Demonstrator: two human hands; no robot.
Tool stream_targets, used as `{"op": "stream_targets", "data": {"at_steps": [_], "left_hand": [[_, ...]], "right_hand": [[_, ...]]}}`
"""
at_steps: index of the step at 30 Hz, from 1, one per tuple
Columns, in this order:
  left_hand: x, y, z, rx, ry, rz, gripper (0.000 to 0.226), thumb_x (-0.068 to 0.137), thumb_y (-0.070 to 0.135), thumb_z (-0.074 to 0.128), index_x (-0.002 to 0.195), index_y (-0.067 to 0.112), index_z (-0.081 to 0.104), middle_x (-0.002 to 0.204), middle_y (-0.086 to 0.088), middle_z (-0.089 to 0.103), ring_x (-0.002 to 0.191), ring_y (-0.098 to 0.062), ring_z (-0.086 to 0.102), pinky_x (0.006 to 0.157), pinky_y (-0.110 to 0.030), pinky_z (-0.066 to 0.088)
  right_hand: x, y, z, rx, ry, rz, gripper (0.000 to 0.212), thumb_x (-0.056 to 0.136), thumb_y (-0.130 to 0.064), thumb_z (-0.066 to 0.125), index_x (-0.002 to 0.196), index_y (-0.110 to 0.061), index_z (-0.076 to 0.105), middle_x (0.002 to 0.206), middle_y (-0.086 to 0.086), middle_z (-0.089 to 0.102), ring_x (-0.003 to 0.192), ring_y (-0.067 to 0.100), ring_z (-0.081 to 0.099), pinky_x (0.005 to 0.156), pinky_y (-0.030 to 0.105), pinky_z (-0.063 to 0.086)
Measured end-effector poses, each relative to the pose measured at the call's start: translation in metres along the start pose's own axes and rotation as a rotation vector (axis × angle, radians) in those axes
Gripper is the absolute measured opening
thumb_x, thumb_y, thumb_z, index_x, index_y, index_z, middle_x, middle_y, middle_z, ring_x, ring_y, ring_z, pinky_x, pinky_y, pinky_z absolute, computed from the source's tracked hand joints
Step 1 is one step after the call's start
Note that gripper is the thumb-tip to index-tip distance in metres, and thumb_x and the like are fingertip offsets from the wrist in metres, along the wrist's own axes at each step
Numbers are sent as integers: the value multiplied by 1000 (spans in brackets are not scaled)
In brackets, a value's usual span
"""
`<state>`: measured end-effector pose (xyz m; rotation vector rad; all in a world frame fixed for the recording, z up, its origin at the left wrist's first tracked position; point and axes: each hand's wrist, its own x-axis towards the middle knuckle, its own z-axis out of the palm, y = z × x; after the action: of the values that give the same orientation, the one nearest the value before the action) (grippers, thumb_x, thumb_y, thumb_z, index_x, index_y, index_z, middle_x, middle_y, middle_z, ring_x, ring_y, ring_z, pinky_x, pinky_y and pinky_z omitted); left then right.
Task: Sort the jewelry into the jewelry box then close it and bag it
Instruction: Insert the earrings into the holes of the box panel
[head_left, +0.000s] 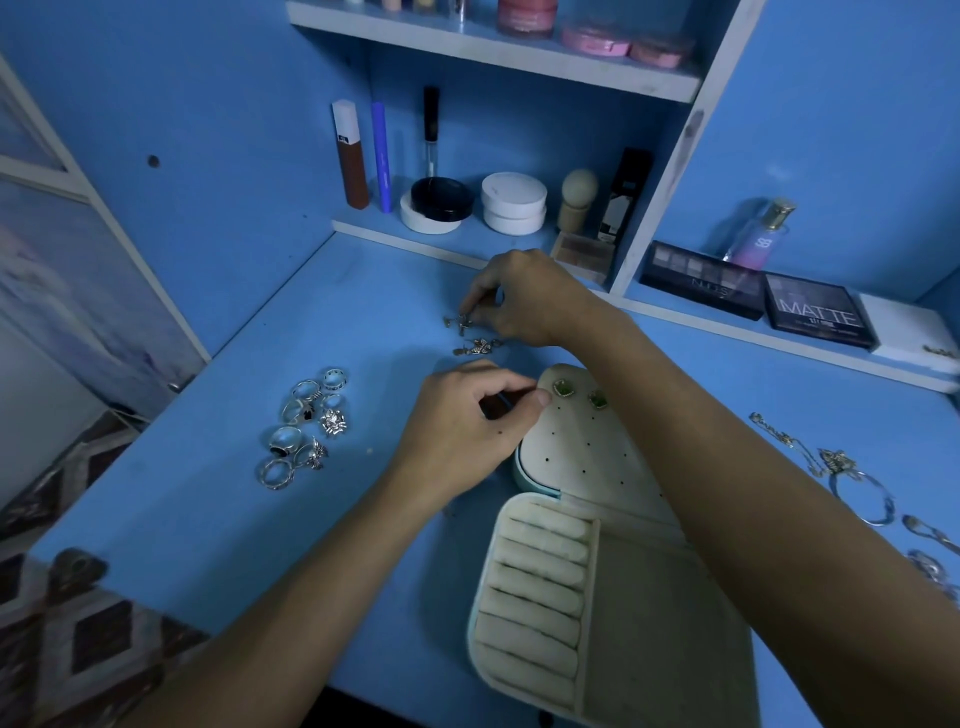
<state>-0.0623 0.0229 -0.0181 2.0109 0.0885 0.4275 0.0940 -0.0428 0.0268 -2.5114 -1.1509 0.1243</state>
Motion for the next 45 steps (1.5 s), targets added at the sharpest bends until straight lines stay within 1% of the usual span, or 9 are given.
{"op": "stream_targets", "data": {"at_steps": [7, 11, 18, 20, 23, 27, 34, 38, 45], "left_hand": [[0, 0, 0, -5, -2, 2, 6, 85, 22, 77, 86, 16, 79, 78, 10, 69, 75, -7, 65, 67, -13, 47], [0, 0, 0, -7, 4, 8, 6, 84, 22, 77, 85, 17, 79, 78, 9, 69, 74, -7, 64, 67, -13, 46], [0, 0, 0, -13, 0, 9, 7, 85, 22, 77, 85, 16, 79, 79, 9, 70, 74, -7, 64, 67, -14, 48], [0, 0, 0, -10, 3, 16, 6, 84, 22, 77, 84, 16, 79, 78, 8, 69, 74, -7, 64, 67, -16, 48], [0, 0, 0, -8, 10, 17, 5, 84, 21, 77, 83, 17, 78, 78, 8, 69, 74, -8, 64, 67, -15, 48], [0, 0, 0, -7, 5, 9, 5, 85, 22, 77, 84, 17, 79, 79, 9, 70, 75, -7, 65, 67, -14, 47], [0, 0, 0, -20, -14, -2, 5, 86, 24, 76, 87, 19, 79, 81, 9, 70, 77, -7, 65, 68, -14, 48], [-1, -1, -1, -16, -21, 5, 6, 87, 24, 75, 87, 19, 79, 81, 8, 70, 78, -7, 65, 69, -16, 49], [-1, -2, -2, 18, -18, 15, 4, 87, 26, 75, 88, 24, 78, 81, 13, 71, 81, -6, 65, 72, -20, 50]], "right_hand": [[4, -3, 1, 3, -20, 7, 18, 87, -18, 71, 99, -30, 77, 98, -6, 69, 89, 9, 58, 86, 27, 50], [4, -6, 0, -6, -49, -10, 15, 86, -21, 74, 96, -31, 79, 99, -6, 71, 93, 8, 60, 84, 24, 49], [4, -8, 2, -29, -57, -13, 13, 87, -18, 74, 93, -29, 79, 82, -17, 56, 90, 6, 56, 82, 24, 48], [4, -9, 2, -26, -46, -19, 13, 87, -17, 73, 91, -28, 79, 77, -18, 54, 83, 3, 54, 78, 20, 47], [3, -8, 1, -5, -25, -20, 15, 88, -14, 72, 90, -27, 78, 73, -19, 55, 71, -5, 51, 63, 5, 36], [3, -6, 1, 28, 21, -3, 18, 88, -10, 68, 87, -25, 77, 72, -19, 57, 66, -13, 50, 59, 3, 33], [-6, 0, -9, 86, 75, 22, 15, 90, -7, 66, 84, -20, 68, 78, -17, 62, 65, -8, 51, 60, 5, 35], [-18, 3, -20, 134, 140, 46, 11, 92, -5, 62, 93, -13, 70, 84, -8, 66, 79, 7, 60, 75, 22, 49], [-47, 10, -36, 221, 263, 73, 8, 94, -12, 63, 93, -17, 68, 88, -4, 67, 81, 11, 60, 69, 14, 44]]}}
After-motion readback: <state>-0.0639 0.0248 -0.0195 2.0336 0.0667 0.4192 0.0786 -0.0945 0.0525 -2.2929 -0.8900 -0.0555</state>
